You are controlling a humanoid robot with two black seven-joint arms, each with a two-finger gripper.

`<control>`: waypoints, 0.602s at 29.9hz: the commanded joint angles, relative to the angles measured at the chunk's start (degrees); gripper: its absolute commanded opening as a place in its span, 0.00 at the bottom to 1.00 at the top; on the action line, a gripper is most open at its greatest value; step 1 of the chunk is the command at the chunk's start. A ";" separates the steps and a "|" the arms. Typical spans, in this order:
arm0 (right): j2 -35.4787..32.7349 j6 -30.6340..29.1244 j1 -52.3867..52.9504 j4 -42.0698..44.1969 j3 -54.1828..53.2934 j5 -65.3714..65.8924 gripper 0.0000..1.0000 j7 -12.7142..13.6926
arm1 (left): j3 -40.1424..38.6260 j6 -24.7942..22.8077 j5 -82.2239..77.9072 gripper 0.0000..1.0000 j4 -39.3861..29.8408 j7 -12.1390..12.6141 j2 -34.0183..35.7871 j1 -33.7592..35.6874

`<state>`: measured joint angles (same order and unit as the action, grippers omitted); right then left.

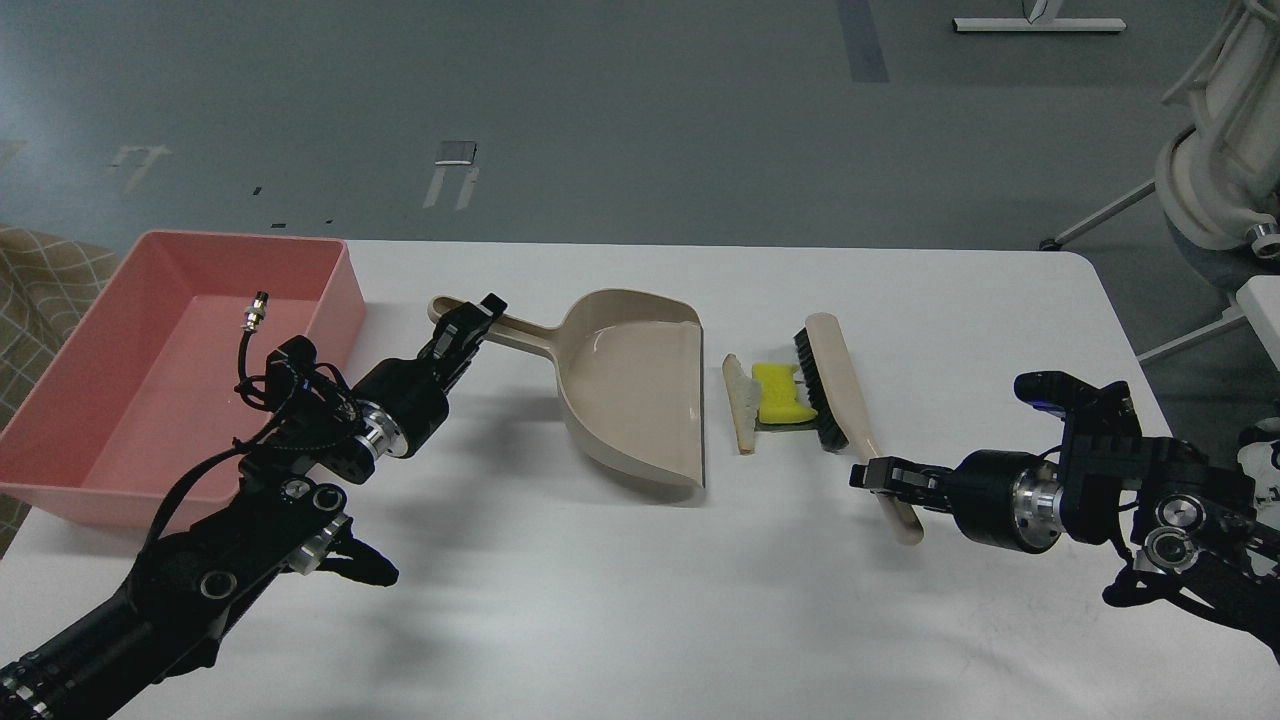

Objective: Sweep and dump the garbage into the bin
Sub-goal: 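Sweep the sponge and scrap into the dustpan with the brush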

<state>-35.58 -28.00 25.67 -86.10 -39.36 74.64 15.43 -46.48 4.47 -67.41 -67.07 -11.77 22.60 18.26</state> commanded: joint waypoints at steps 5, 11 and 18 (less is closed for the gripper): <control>1.03 0.00 0.00 -0.30 2.53 -0.02 0.00 0.22 | 0.17 -0.08 0.00 0.12 -0.08 0.00 -0.45 -0.24; 1.82 0.00 0.52 -0.12 2.98 -0.02 0.00 0.22 | -0.01 0.01 -0.09 0.12 -0.08 -0.09 -0.54 -1.20; 3.93 0.00 2.19 -0.12 2.98 -0.02 0.00 0.31 | -0.01 0.10 -0.09 0.12 -0.08 0.00 -1.42 -0.85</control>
<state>-32.53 -28.00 27.29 -86.16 -36.35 74.63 15.70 -46.63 4.58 -67.49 -67.15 -11.86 21.70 17.12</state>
